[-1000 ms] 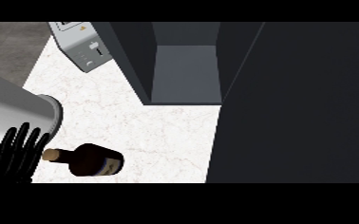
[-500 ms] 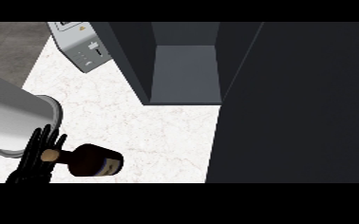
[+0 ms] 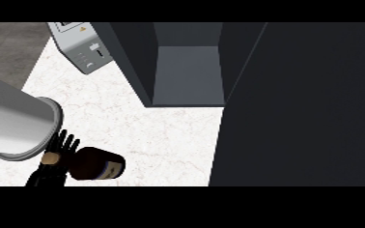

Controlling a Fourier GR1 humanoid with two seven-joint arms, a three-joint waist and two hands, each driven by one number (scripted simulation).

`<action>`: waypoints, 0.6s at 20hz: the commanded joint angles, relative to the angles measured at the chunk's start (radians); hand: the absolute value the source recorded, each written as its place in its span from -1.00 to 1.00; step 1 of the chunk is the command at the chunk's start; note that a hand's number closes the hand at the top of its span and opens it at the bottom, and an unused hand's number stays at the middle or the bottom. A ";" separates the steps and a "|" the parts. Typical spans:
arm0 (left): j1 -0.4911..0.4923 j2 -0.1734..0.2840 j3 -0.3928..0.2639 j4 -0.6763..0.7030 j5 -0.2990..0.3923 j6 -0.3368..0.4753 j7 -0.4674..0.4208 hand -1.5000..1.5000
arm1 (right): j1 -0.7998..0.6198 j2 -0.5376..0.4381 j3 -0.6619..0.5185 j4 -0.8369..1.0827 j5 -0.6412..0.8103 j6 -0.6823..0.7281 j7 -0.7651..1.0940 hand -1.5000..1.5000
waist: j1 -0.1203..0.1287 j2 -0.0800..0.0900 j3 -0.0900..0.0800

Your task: Pick up the wine, place it into the cabinet and close the cabinet

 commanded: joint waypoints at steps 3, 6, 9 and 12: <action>-0.087 -0.013 -0.001 0.125 -0.004 -0.004 -0.045 -1.00 | 0.034 -0.003 0.001 -0.140 -0.059 -0.011 0.092 -1.00 | -0.001 0.000 0.001; -0.071 0.031 0.043 0.226 0.037 -0.071 -0.072 -1.00 | -0.038 0.005 -0.005 -0.063 -0.049 -0.035 0.073 -1.00 | 0.004 0.001 0.000; -0.124 0.002 0.027 0.293 0.005 -0.052 -0.126 -1.00 | 0.051 0.045 0.092 -0.139 0.022 -0.051 0.072 -1.00 | 0.000 0.001 0.000; -0.147 0.008 0.008 0.331 -0.026 -0.064 -0.162 -1.00 | -0.009 0.011 0.020 -0.116 -0.032 -0.055 0.106 -1.00 | 0.001 0.000 0.000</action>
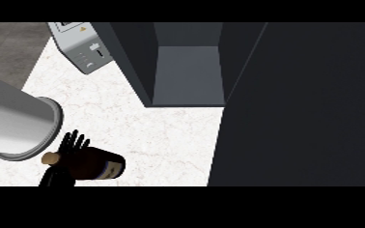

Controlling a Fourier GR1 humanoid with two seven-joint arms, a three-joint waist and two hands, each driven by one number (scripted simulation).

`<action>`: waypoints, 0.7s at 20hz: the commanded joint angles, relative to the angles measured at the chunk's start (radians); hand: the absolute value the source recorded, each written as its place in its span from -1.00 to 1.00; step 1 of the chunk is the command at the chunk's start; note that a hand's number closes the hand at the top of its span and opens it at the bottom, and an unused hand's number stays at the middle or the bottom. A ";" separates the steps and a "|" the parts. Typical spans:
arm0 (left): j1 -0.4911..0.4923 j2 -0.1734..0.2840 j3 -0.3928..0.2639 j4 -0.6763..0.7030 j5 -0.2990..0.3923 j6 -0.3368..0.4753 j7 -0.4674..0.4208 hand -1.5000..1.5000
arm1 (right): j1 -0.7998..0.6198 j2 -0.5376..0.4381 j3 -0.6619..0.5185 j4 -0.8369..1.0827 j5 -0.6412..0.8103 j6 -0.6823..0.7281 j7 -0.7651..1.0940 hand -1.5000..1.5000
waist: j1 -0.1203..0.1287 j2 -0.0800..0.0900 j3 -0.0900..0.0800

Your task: Pick up the wine, place it into the cabinet and close the cabinet

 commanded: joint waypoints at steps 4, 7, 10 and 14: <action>-0.032 0.002 -0.017 0.066 -0.036 0.000 -0.059 -1.00 | 0.010 -0.030 -0.050 -0.154 -0.085 -0.016 0.149 -1.00 | -0.001 -0.001 0.000; -0.105 0.012 -0.005 0.147 -0.041 0.008 -0.081 -1.00 | -0.047 -0.042 -0.062 -0.138 -0.098 -0.028 0.176 -1.00 | -0.006 -0.002 0.000; -0.149 -0.010 0.003 0.217 -0.002 -0.017 -0.095 1.00 | -0.009 -0.015 -0.054 -0.055 -0.094 -0.012 0.083 -1.00 | -0.001 0.002 0.000; -0.094 -0.031 -0.069 0.162 -0.073 -0.033 -0.156 1.00 | 0.046 -0.022 -0.075 -0.120 -0.119 -0.002 0.096 -1.00 | 0.000 0.000 0.001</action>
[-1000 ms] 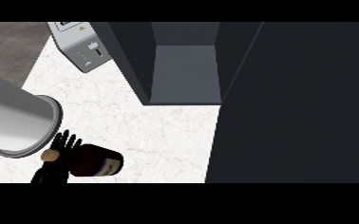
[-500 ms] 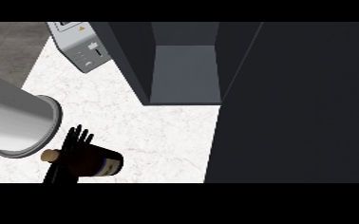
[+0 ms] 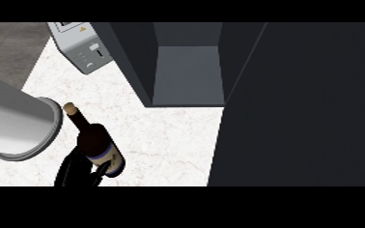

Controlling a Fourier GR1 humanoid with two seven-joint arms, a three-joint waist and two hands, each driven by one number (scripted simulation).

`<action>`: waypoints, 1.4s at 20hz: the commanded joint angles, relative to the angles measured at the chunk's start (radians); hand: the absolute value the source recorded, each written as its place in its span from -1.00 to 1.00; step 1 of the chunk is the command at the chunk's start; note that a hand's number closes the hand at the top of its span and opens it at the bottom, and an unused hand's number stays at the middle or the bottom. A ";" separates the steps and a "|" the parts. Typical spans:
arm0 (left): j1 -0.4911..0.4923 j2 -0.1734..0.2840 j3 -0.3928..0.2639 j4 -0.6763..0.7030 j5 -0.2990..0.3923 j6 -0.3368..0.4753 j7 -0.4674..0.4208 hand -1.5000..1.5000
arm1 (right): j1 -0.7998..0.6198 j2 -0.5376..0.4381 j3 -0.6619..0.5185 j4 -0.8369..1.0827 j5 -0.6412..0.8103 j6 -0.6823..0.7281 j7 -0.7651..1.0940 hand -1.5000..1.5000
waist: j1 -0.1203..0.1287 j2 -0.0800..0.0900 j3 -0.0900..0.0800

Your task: Pick up the wine, place it into the cabinet and close the cabinet

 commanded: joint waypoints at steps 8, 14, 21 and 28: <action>-0.045 0.026 -0.085 -0.003 -0.212 0.113 -0.262 1.00 | 0.005 -0.024 -0.039 -0.069 -0.100 0.008 0.073 -1.00 | 0.000 0.000 0.000; -0.203 -0.043 -0.142 0.040 -0.225 0.386 -0.191 1.00 | -0.002 -0.019 -0.071 -0.043 -0.128 0.010 0.048 -1.00 | -0.005 0.001 0.000; -0.248 -0.044 -0.144 -0.033 -0.233 0.415 -0.211 1.00 | -0.012 -0.023 -0.010 -0.104 -0.068 -0.022 0.122 -1.00 | -0.001 -0.003 0.000; -0.230 -0.045 -0.351 -0.263 -0.088 0.472 -0.013 1.00 | 0.058 0.008 -0.009 -0.058 -0.092 0.011 0.020 -1.00 | 0.005 -0.002 0.001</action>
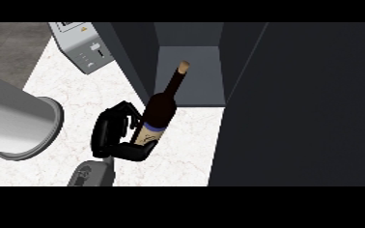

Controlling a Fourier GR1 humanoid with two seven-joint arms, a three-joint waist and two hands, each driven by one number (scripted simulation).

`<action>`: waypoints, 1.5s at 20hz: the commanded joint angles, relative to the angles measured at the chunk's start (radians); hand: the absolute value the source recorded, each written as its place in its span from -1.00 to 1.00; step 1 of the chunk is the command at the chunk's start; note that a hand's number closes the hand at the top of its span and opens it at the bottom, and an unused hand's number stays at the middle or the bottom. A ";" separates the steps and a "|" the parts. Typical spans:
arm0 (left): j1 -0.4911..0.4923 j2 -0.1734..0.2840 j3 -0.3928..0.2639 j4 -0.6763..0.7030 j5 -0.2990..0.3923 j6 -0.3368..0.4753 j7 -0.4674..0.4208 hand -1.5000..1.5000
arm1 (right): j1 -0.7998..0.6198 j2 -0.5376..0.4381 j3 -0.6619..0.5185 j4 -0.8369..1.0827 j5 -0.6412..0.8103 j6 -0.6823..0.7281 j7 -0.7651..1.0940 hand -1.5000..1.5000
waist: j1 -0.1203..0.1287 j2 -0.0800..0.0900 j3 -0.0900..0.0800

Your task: Pick up the wine, place it into the cabinet and close the cabinet

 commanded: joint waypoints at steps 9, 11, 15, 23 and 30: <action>-0.112 -0.002 -0.260 -0.412 0.134 0.300 0.449 1.00 | 0.073 -0.008 -0.067 -0.077 -0.128 0.037 0.022 -1.00 | -0.004 0.000 0.001; -0.183 -0.002 -0.277 -0.367 0.146 0.374 0.462 1.00 | 0.012 0.002 -0.015 -0.094 -0.079 -0.009 0.079 -1.00 | -0.007 0.000 0.000; -0.324 -0.002 -0.297 -0.362 0.127 0.476 0.591 1.00 | 0.045 0.017 0.010 -0.061 -0.048 0.005 0.030 -1.00 | -0.009 0.002 0.000; -0.512 -0.002 -0.198 -0.213 0.130 0.544 0.645 1.00 | 0.003 -0.004 -0.063 -0.057 -0.129 0.011 0.049 -1.00 | -0.012 0.003 0.000; -0.569 -0.002 -0.258 -0.036 0.095 0.589 0.526 1.00 | 0.043 0.002 -0.073 -0.040 -0.140 0.051 0.004 -1.00 | -0.016 0.006 0.000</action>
